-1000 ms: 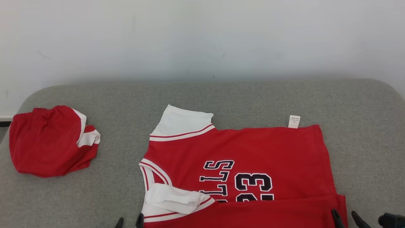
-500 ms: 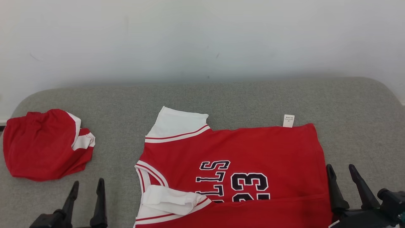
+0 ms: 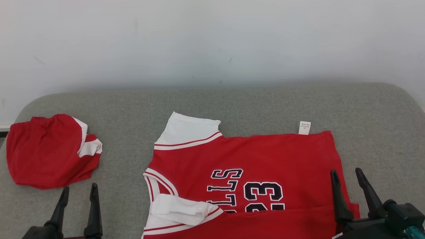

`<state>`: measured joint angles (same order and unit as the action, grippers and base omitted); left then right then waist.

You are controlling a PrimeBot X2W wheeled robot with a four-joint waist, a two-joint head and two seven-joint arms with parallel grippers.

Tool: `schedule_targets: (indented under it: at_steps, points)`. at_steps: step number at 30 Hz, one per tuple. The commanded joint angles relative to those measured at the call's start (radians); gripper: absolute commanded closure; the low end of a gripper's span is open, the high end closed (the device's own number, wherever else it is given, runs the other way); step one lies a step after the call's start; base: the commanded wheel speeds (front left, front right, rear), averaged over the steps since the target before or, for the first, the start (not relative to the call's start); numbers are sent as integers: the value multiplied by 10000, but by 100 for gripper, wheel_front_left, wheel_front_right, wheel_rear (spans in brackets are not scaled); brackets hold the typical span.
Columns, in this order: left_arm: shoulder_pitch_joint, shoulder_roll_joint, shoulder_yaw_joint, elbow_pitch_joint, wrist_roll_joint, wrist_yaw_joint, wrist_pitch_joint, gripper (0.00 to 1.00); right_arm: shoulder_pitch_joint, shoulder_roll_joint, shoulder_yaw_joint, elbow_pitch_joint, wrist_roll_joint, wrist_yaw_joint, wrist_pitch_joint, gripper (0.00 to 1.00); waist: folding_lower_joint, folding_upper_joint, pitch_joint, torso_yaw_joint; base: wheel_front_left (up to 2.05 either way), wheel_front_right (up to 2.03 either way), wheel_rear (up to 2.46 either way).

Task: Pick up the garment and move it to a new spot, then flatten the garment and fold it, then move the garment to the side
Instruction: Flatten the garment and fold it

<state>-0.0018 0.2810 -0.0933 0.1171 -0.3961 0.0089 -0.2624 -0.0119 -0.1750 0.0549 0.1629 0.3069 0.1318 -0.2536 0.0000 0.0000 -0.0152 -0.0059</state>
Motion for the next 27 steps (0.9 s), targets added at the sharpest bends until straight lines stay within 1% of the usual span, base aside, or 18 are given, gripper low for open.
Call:
schedule_targets:
  at_steps: [1, 4, 11, 21, 27]
  points:
    - [180, -59, 88, -87, 165, 29, -34, 0, 181, 105, -78, -58, -84, -24, -60, 0, 0, 0, -13, 1, 0, 0, 0]
    - [321, -10, 108, -20, 340, -71, -34, 0, 319, 207, -130, -170, -222, -24, -92, 0, 0, 0, -20, 3, 0, 0, 0]
    - [532, -246, 463, -172, 502, -283, -34, 0, 580, 362, -100, -375, -293, -24, -109, 0, 0, 0, -55, -19, 0, 0, 0]
    - [849, -526, 858, -272, 763, -603, -34, 0, 732, 355, -48, -183, -319, -24, -120, 0, 0, 0, -118, -10, 0, 0, 0]
    - [867, -656, 958, -169, 800, -719, -34, 0, 693, 313, -10, -133, -286, -24, -122, 0, 0, 0, -116, -15, 0, 0, 0]
